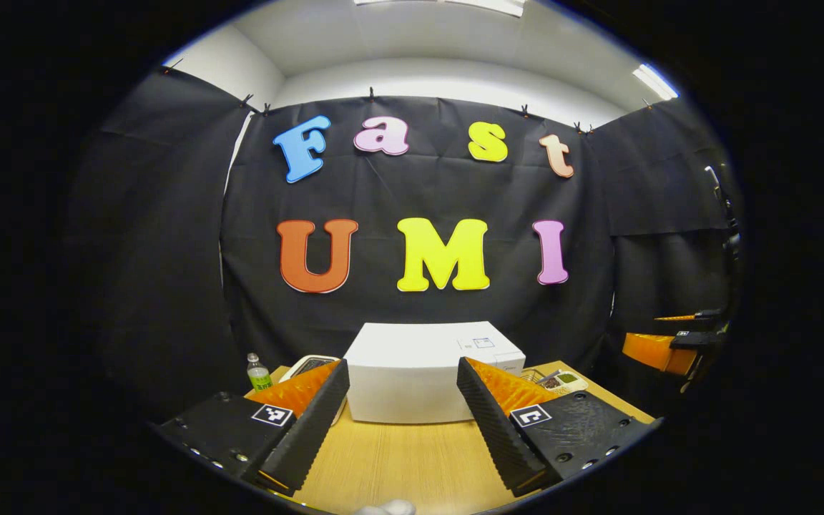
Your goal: Open the microwave oven with the left hand, put the food in, and close the microwave oven.
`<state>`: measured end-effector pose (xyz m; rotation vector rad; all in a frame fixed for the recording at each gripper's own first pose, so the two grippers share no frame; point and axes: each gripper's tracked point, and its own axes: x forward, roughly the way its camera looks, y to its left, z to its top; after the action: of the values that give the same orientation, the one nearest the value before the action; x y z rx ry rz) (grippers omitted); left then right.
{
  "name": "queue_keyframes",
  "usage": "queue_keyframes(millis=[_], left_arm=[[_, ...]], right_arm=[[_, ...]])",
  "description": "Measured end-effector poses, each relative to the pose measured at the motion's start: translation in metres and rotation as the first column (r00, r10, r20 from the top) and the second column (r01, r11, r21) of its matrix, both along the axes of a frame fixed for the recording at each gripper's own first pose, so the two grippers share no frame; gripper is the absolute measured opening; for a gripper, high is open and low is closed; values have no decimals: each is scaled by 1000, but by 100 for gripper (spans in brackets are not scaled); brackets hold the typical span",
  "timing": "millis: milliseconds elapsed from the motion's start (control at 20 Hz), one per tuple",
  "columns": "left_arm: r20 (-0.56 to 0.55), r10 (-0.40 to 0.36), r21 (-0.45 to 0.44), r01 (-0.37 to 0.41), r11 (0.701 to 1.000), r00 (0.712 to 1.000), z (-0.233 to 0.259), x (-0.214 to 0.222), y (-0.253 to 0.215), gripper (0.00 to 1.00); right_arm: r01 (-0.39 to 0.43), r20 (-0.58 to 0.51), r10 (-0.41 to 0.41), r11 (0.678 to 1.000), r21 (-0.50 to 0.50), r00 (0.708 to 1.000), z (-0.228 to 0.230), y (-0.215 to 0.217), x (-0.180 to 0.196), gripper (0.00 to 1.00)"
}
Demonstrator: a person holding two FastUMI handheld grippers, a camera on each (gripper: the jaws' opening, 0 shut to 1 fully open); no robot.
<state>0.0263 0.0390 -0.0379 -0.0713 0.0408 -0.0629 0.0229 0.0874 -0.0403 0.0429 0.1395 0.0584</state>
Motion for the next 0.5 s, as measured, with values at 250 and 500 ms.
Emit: queue_keyframes(millis=[250,500], left_arm=[[14,16,13,-16,1000,1000,7,3,8,95],[2,17,5,-17,1000,1000,9,6,14,95]], right_arm=[[-3,34,3,1000,4,999,16,4,2,92],[3,70,-3,1000,-2,998,32,7,4,100]])
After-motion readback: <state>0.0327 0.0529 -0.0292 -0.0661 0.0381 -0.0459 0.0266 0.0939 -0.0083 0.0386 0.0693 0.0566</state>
